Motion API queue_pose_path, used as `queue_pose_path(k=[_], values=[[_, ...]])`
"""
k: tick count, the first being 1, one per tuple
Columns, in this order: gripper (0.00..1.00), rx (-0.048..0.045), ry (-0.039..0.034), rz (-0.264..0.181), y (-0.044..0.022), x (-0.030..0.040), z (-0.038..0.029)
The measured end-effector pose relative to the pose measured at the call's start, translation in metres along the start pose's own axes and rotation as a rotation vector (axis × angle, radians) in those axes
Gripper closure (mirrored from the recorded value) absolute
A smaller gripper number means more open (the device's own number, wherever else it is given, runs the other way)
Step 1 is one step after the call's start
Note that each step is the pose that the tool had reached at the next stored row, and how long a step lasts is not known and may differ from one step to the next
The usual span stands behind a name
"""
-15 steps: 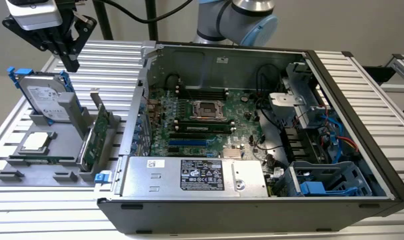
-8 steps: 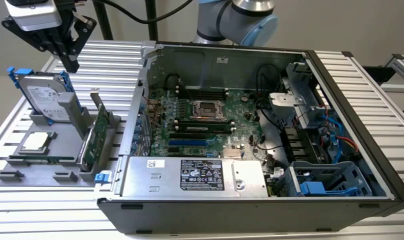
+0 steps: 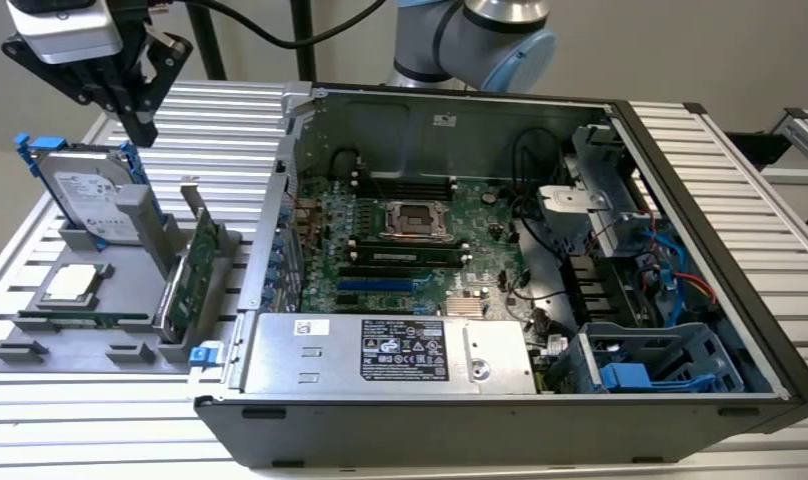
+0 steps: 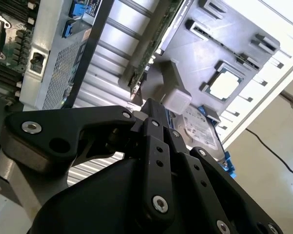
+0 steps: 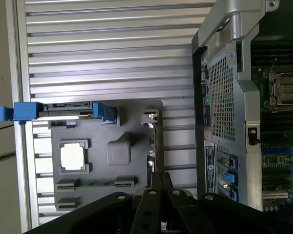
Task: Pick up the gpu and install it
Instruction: 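Pick up the gpu and move the gpu toward the slot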
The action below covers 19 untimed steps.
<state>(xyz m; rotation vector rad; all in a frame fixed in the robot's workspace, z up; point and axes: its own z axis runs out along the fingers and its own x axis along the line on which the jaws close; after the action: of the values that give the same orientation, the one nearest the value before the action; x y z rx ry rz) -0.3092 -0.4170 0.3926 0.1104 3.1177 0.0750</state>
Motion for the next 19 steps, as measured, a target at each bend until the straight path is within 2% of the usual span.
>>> queue_pose_path(k=[19], values=[[1.00, 0.0001, 0.0000, 0.000, -0.0050, -0.0003, -0.0002]])
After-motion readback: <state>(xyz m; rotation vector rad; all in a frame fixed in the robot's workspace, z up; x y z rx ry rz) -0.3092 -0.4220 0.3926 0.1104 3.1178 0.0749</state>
